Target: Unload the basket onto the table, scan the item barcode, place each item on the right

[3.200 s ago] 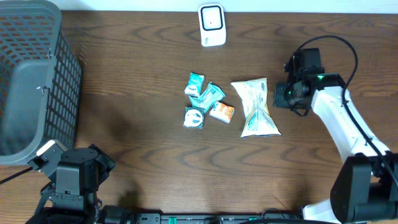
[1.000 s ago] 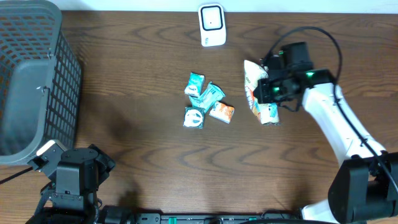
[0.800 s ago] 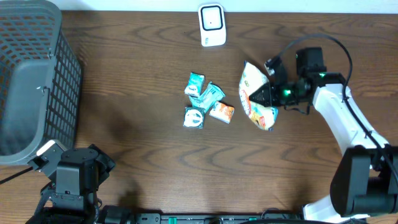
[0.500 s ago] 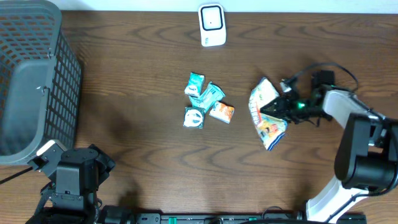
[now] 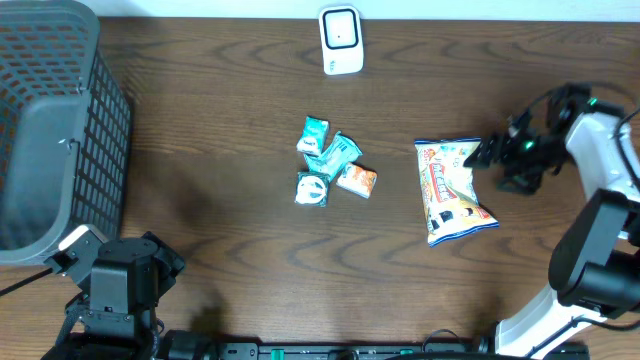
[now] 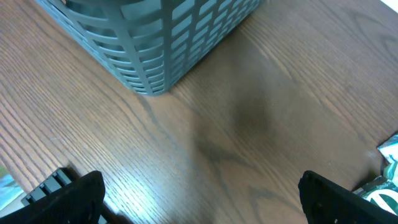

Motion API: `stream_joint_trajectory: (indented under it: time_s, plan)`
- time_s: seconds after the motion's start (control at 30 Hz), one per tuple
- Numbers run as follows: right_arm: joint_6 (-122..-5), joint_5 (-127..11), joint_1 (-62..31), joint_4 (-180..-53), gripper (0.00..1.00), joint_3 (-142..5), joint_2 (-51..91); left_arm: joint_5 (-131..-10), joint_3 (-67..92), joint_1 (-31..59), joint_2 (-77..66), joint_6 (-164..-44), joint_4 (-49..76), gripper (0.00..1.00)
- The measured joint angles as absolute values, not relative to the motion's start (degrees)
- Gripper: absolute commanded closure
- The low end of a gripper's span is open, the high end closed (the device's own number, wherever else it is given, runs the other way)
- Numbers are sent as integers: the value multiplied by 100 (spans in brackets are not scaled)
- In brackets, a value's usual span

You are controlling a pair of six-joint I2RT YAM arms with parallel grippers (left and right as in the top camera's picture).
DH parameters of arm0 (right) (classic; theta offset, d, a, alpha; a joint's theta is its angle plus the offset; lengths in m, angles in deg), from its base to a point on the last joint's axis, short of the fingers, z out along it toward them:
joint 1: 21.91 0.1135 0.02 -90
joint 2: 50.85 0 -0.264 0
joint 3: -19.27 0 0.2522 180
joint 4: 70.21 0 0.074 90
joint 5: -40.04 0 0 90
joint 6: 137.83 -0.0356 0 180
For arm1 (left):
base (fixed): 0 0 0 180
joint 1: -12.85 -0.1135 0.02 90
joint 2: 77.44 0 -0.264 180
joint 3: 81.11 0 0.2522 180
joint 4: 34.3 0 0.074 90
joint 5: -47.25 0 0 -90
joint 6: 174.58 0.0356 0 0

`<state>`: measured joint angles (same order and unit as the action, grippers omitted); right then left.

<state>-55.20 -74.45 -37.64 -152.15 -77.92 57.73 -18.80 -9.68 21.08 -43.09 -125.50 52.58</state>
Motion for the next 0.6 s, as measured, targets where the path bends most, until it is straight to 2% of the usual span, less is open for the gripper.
stream_joint_trajectory:
  time_s: [0.03, 0.1, 0.17, 0.23, 0.33, 0.4, 0.6]
  plan:
    - [-5518, -7342, -3751, -15475, 16, -8059, 5712, -1880, -968, 2108, -4309, -12550, 5256, 2]
    - [-5503, -7189, -3694, -15847, 23, -8481, 5604, -1878, -968, 2108, -4309, -12550, 5258, 2]
    - [-5450, -7097, -3558, -16171, 36, -8743, 5532, -1880, -968, 2108, -4309, -12550, 5260, 2]
    - [-5324, -7056, -3346, -16358, 55, -8857, 5478, -1880, -968, 2108, -4309, -12550, 5258, 2]
    - [-5179, -6881, -2940, -16376, 74, -8846, 5467, -1878, -968, 2108, -4309, -12550, 5258, 2]
    - [-5116, -6678, -2645, -16330, 74, -8802, 5467, -1880, -968, 2108, -4309, -12550, 5258, 2]
    - [-5236, -6009, -1729, -15685, 63, -7991, 5469, -1880, -968, 2108, -4309, -12550, 5256, 2]
